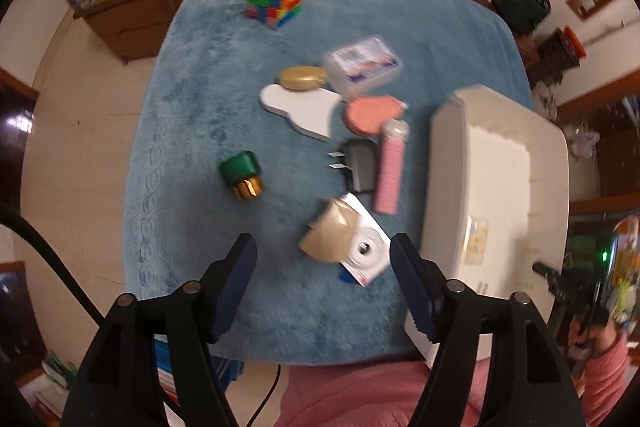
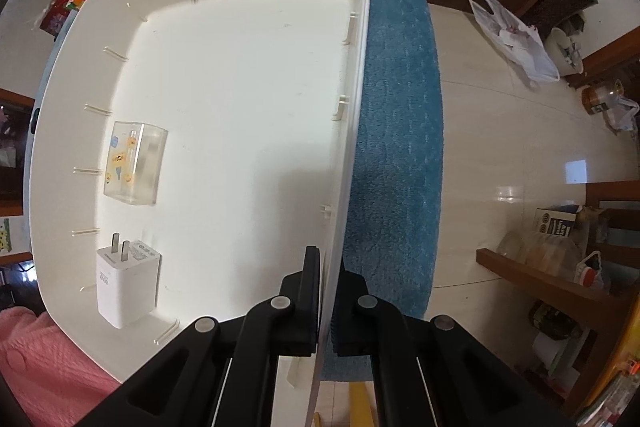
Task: Organize rigid objects
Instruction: 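Move the left gripper to the green-capped gold bottle and grasp it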
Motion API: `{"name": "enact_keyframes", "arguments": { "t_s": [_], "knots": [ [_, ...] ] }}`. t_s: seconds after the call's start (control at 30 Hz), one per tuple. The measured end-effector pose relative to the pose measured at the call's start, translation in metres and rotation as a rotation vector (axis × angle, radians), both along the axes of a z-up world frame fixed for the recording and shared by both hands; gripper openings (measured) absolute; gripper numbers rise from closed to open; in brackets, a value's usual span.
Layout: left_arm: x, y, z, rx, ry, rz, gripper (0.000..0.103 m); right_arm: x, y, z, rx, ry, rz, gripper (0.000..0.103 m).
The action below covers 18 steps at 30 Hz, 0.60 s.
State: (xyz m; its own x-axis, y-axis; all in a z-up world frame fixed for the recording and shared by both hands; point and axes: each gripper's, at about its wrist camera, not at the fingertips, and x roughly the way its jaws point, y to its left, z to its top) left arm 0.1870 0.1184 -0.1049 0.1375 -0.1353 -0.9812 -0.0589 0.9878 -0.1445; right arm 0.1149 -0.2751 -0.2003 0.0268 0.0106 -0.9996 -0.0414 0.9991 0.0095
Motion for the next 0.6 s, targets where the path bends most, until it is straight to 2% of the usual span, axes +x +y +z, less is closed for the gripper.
{"name": "enact_keyframes", "arguments": {
  "t_s": [0.13,0.33,0.6],
  "knots": [
    [0.014,0.03,-0.012,-0.042,0.024,0.058,0.075,-0.001,0.003,0.001,-0.019,-0.007,-0.009,0.003],
    [0.041,0.065,-0.044,-0.031,0.074,0.098,0.075,-0.001,0.003,0.001,-0.032,-0.013,-0.029,0.003],
    [0.062,0.08,-0.081,-0.075,0.154,0.093,0.075,-0.001,0.003,0.002,-0.057,-0.014,-0.073,0.004]
  ]
}}
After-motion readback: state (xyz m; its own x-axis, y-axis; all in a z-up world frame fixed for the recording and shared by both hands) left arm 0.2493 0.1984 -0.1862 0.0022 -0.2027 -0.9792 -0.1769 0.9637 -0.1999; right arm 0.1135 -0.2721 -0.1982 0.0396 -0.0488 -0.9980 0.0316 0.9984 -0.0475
